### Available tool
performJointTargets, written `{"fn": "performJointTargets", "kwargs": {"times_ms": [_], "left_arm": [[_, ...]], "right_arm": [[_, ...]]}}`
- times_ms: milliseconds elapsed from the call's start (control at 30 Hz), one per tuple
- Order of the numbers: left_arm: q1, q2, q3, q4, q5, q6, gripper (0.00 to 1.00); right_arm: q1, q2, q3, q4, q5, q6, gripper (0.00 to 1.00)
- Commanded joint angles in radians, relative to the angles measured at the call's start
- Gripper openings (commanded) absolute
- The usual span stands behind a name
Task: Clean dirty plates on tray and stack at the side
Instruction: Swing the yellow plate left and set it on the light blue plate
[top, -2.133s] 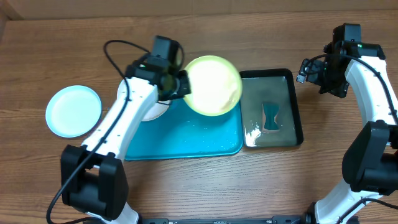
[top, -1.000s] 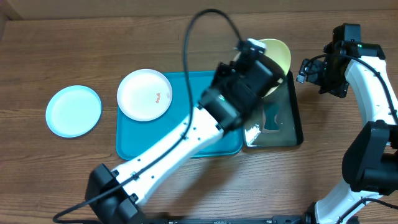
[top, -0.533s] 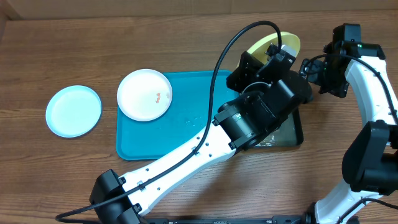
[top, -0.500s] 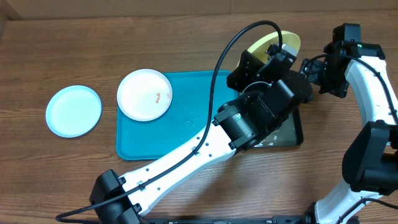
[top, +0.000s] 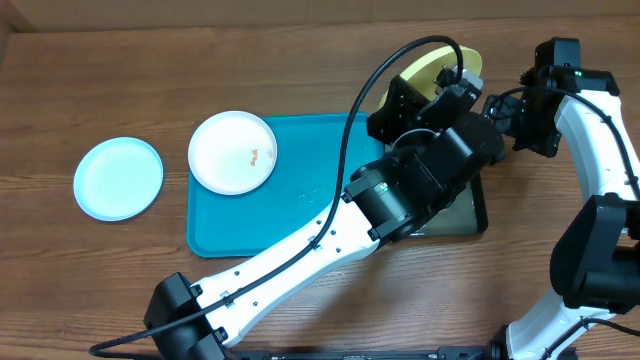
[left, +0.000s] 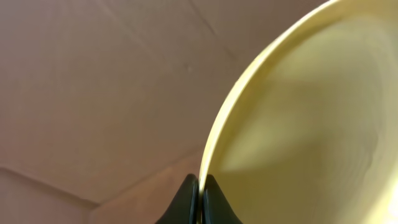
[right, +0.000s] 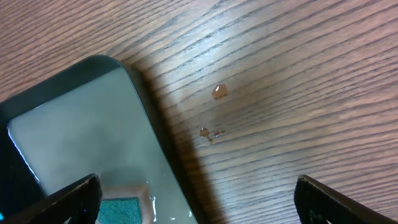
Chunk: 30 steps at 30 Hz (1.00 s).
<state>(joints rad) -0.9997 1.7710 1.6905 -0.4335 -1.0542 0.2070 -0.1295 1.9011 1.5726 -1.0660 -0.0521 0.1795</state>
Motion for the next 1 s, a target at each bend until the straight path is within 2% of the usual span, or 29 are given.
{"fn": "performJointTargets", "kwargs": {"times_ms": [0,200,267,400,567,967], "left_arm": [[0.019,-0.01,0.027,-0.081,0.094,-0.219,0.04],[0.145,-0.005,0.026,-0.305,0.592,-0.575,0.04],[0.211,0.004,0.026,-0.349,0.768,-0.626,0.04],[0.339,0.034,0.026,-0.416,1.005,-0.634,0.04],[0.515,0.064,0.026,-0.523,1.138,-0.634,0.04],[0.953,0.073,0.025,-0.681,1.159,-0.634,0.04]], "right_arm": [[-0.001,-0.01,0.011,0.003,-0.002,0.003,1.0],[-0.001,-0.01,0.011,0.003,-0.002,0.003,1.0],[-0.001,-0.01,0.011,0.003,-0.002,0.003,1.0],[-0.001,-0.01,0.011,0.003,-0.002,0.003,1.0],[-0.001,-0.01,0.011,0.003,-0.002,0.003,1.0],[-0.001,-0.01,0.011,0.003,-0.002,0.003,1.0]]}}
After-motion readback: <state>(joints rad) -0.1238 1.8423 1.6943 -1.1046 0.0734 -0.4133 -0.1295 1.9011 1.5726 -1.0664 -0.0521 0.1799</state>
